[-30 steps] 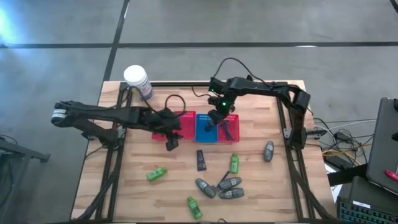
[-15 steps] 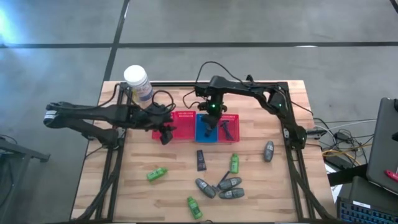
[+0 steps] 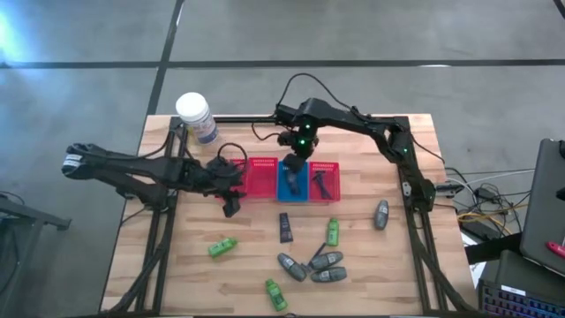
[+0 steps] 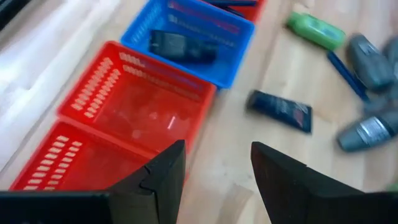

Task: Pick & Place Travel size toiletries
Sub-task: Put the blue shave cream into the blue bin

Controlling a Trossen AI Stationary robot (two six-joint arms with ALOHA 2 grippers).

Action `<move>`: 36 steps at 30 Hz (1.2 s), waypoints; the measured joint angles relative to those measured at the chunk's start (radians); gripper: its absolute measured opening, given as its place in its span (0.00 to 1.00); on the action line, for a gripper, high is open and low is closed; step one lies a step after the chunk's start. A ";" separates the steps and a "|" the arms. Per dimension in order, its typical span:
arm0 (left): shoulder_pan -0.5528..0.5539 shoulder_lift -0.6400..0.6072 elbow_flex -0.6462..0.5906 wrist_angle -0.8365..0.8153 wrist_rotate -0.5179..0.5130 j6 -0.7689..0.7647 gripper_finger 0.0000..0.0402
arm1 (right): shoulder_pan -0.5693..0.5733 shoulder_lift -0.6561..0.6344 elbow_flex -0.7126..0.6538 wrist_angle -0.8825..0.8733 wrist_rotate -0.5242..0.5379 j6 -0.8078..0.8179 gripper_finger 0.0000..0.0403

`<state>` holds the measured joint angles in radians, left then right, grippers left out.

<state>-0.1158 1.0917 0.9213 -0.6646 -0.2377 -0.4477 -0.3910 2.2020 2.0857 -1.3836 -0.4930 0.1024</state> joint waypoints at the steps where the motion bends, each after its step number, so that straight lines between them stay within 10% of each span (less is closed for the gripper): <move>1: -0.013 0.002 -0.002 0.002 0.006 0.011 0.47 | 0.004 -0.022 -0.010 0.004 0.034 0.002 0.63; 7: -0.052 0.025 -0.060 0.008 0.036 -0.078 0.47 | 0.038 -0.186 -0.128 0.028 0.287 0.053 0.76; 22: -0.053 0.150 -0.034 0.033 0.070 -0.274 0.46 | 0.134 -0.610 -0.786 0.399 0.210 0.515 0.85; 36: -0.030 -0.297 -0.153 -0.037 0.053 0.024 0.46 | 0.370 -0.465 -0.812 0.713 0.398 1.109 0.82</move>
<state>-0.1461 0.7945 0.7679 -0.7013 -0.1845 -0.4235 -0.0208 1.7368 1.2734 -0.6706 -0.0954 1.2119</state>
